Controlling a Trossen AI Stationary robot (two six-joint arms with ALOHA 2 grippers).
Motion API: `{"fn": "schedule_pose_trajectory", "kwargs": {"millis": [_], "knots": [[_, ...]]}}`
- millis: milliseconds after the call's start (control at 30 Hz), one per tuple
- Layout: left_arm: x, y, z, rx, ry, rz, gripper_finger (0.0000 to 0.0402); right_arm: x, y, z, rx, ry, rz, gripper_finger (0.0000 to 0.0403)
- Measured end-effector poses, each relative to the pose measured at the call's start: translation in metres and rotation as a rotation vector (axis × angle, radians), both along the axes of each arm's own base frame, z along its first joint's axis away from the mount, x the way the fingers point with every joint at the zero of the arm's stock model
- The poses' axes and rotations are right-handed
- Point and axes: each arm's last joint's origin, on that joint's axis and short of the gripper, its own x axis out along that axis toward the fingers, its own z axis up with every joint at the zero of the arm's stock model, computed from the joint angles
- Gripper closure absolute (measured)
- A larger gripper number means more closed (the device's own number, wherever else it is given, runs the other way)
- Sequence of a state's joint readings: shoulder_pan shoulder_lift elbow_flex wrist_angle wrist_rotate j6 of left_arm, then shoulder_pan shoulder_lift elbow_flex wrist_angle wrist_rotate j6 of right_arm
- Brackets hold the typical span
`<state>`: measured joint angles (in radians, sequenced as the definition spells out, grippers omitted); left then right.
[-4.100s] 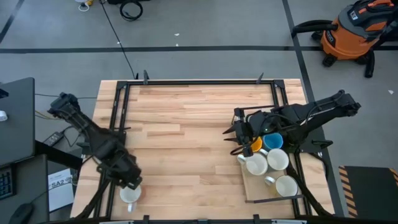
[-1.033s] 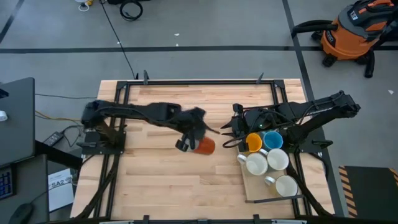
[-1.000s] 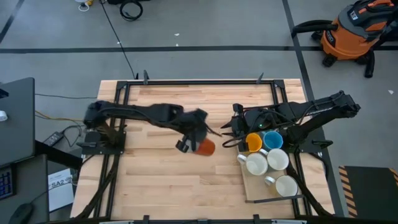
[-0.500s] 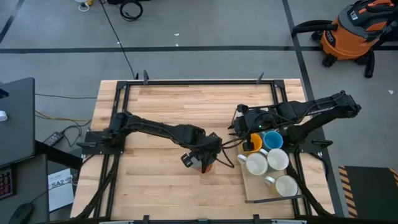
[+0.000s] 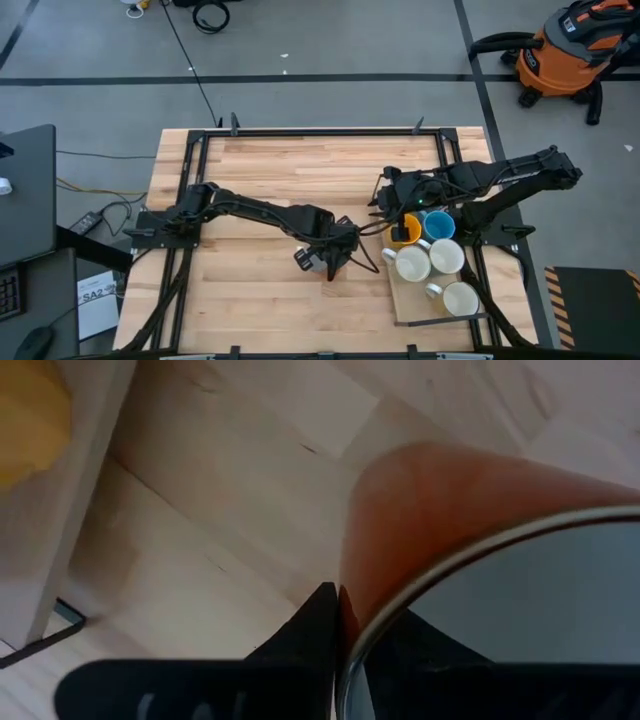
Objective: Place coffee mugs
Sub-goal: Put the brown mug on the shelf
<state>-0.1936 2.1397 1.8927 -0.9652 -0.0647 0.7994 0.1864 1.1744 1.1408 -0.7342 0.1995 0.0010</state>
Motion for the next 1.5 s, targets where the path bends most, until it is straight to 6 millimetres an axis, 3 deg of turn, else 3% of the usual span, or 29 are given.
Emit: {"fn": "schedule_pose_trajectory", "kwargs": {"millis": [733, 1267, 1500], "knots": [[0.007, -0.001, 0.002, -0.013, -0.073, 0.001, 0.0354, 0.0, 0.001, 0.0, 0.016, 0.003, 0.009, 0.029], [0.019, -0.004, 0.009, -0.041, -0.217, 0.002, 0.0251, 0.0, 0.001, 0.0, 0.016, 0.004, 0.011, 0.029], [0.024, -0.006, 0.012, -0.054, -0.279, 0.0, 0.0232, 0.0, 0.001, 0.0, 0.016, 0.004, 0.011, 0.029]]}}
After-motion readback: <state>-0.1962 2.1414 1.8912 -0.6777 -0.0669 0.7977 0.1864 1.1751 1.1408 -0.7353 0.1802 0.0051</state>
